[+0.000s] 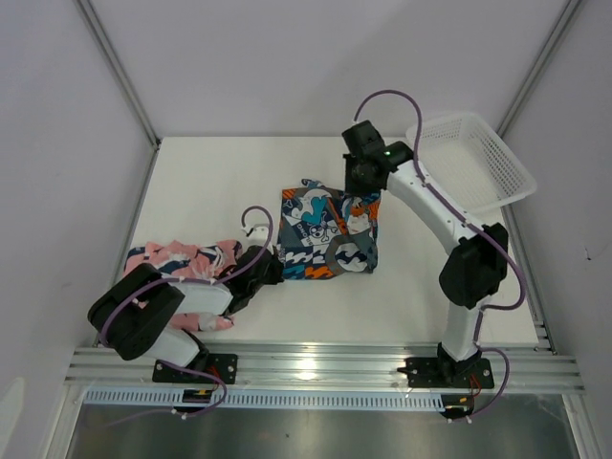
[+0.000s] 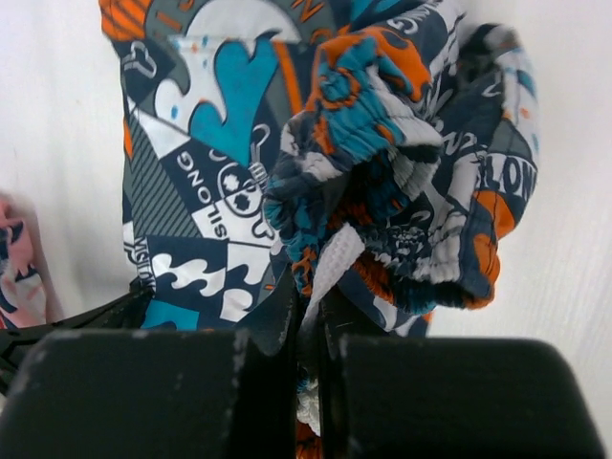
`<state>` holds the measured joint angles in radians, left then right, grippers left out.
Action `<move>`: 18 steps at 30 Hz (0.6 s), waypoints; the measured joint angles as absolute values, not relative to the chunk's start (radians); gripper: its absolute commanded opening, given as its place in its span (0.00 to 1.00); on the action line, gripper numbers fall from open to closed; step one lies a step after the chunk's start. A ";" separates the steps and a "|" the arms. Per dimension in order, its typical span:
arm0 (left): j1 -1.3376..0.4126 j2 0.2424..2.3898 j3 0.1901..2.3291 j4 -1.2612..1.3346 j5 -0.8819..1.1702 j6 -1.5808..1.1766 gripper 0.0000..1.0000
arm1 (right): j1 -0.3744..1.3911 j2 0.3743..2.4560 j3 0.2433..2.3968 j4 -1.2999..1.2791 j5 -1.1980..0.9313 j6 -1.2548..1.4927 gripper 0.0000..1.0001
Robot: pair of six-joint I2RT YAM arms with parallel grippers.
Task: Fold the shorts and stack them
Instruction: Fold the shorts
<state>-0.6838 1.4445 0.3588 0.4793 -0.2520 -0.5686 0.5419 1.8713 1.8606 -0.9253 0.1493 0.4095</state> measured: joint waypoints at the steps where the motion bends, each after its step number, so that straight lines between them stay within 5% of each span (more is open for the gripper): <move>1: -0.684 1.449 0.353 0.498 -0.251 -0.572 0.00 | 0.555 1.887 1.866 -0.925 0.154 0.410 0.00; 18: -0.684 1.456 0.292 0.619 -0.250 -0.588 0.00 | 0.751 2.076 1.952 -0.806 0.123 0.443 0.01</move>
